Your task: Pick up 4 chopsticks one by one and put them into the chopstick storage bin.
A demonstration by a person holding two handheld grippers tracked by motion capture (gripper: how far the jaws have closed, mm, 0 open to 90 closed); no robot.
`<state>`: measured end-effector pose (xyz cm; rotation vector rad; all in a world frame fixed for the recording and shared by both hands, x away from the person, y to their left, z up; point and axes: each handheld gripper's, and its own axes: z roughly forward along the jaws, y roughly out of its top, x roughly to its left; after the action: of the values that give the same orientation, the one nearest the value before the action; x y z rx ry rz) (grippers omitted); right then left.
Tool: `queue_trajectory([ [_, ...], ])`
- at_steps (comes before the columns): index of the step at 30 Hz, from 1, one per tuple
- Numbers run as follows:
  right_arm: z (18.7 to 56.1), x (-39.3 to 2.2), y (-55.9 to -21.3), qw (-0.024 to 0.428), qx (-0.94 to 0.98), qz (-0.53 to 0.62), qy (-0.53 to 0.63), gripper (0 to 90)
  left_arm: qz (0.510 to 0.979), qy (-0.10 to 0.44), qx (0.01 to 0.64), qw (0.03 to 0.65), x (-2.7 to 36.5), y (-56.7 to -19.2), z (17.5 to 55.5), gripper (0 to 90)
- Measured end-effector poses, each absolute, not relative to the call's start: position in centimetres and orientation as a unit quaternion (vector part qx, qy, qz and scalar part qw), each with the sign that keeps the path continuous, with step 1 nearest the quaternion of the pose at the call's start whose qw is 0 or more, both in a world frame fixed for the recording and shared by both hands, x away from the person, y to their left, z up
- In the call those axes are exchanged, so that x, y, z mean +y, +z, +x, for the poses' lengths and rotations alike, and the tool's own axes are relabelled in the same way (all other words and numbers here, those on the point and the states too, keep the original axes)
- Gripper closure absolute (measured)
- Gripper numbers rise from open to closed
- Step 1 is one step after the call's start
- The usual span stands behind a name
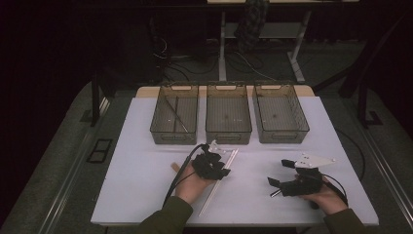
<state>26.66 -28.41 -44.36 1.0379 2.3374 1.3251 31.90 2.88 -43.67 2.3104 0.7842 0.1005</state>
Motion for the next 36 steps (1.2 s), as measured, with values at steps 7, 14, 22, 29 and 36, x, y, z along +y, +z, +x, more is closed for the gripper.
queue_trajectory([
  [7, 26.65, -28.38, -44.36, 0.13, 0.805, 0.357, 0.456, 11.8, 0.895, 0.045, 0.296, 0.332, 2.71, -43.97, 31.81, 67.8],
  [14, 26.66, -28.37, -44.39, 0.129, 0.806, 0.357, 0.455, 11.8, 0.897, 0.047, 0.291, 0.329, 2.66, -43.94, 31.69, 70.3],
  [22, 26.68, -28.33, -44.42, 0.129, 0.806, 0.357, 0.454, 11.8, 0.899, 0.039, 0.286, 0.328, 2.65, -43.84, 31.56, 71.9],
  [29, 26.72, -28.3, -44.46, 0.129, 0.807, 0.356, 0.454, 11.8, 0.905, 0.032, 0.274, 0.325, 2.43, -43.78, 31.37, 71.9],
  [36, 26.73, -28.33, -44.47, 0.129, 0.807, 0.356, 0.454, 11.8, 0.911, 0.023, 0.256, 0.322, 2.3, -43.71, 31.23, 71.7],
])
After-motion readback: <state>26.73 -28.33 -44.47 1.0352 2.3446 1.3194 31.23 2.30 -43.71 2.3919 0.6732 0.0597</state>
